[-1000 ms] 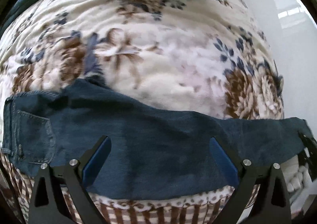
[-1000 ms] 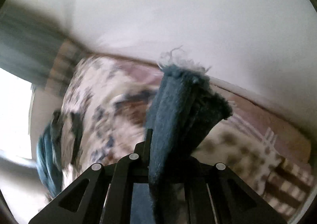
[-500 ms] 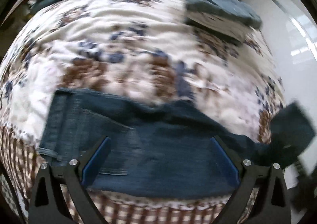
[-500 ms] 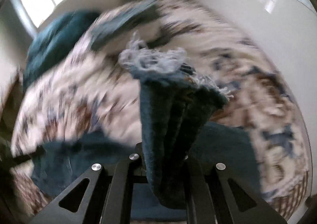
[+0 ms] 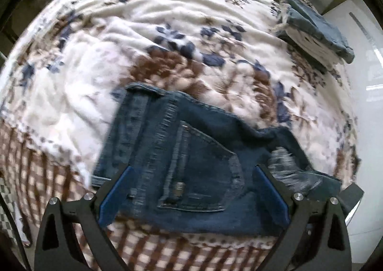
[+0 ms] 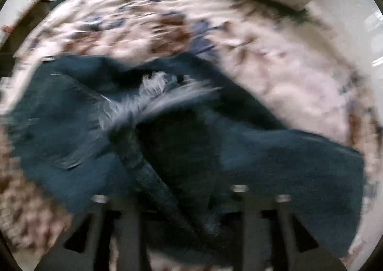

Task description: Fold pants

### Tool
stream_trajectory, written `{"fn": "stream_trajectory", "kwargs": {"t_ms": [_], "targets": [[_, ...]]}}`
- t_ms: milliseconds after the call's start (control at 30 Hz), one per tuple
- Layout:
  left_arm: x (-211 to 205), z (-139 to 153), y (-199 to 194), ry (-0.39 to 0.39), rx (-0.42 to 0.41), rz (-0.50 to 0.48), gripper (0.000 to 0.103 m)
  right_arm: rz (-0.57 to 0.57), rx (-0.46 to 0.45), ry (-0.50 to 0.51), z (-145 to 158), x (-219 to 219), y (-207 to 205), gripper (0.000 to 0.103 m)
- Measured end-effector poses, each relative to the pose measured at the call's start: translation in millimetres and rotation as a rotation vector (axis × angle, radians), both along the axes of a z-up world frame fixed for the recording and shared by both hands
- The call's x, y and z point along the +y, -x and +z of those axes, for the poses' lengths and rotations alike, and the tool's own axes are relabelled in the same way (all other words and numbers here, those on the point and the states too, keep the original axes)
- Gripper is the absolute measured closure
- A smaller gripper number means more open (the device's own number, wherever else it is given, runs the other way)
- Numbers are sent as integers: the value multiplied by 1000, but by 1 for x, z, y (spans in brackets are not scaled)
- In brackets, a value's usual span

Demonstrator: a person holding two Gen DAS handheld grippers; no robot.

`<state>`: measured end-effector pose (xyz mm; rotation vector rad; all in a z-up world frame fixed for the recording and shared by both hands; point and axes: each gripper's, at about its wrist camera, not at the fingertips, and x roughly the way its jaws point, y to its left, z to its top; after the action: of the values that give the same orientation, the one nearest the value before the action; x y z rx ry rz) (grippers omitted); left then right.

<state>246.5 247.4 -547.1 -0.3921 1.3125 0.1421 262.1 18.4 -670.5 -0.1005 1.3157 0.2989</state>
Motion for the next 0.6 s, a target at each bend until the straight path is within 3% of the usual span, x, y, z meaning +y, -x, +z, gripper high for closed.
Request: {"fn": "stream_trajectory", "kwargs": {"t_ms": [33, 67, 133, 233, 400, 500, 567, 600], "targets": [[-6, -1, -3, 31, 4, -6, 2, -15, 33, -63, 6, -9, 3, 31], [-12, -2, -5, 65, 6, -15, 2, -44, 46, -125, 16, -20, 6, 30], [-30, -7, -11, 154, 25, -30, 2, -147, 53, -234, 41, -54, 16, 29], [-65, -31, -25, 266, 117, -72, 2, -351, 77, -269, 60, -111, 32, 29], [-122, -79, -40, 314, 277, -172, 2, -757, 170, -347, 44, -209, 70, 29], [-141, -90, -39, 234, 289, -223, 19, -948, 248, -465, 13, -244, 92, 31], [-149, -89, -36, 184, 274, -273, 54, -1021, 263, -537, -4, -256, 99, 44], [-151, -87, -34, 153, 270, -298, 63, -1044, 262, -566, -11, -260, 102, 58]]}}
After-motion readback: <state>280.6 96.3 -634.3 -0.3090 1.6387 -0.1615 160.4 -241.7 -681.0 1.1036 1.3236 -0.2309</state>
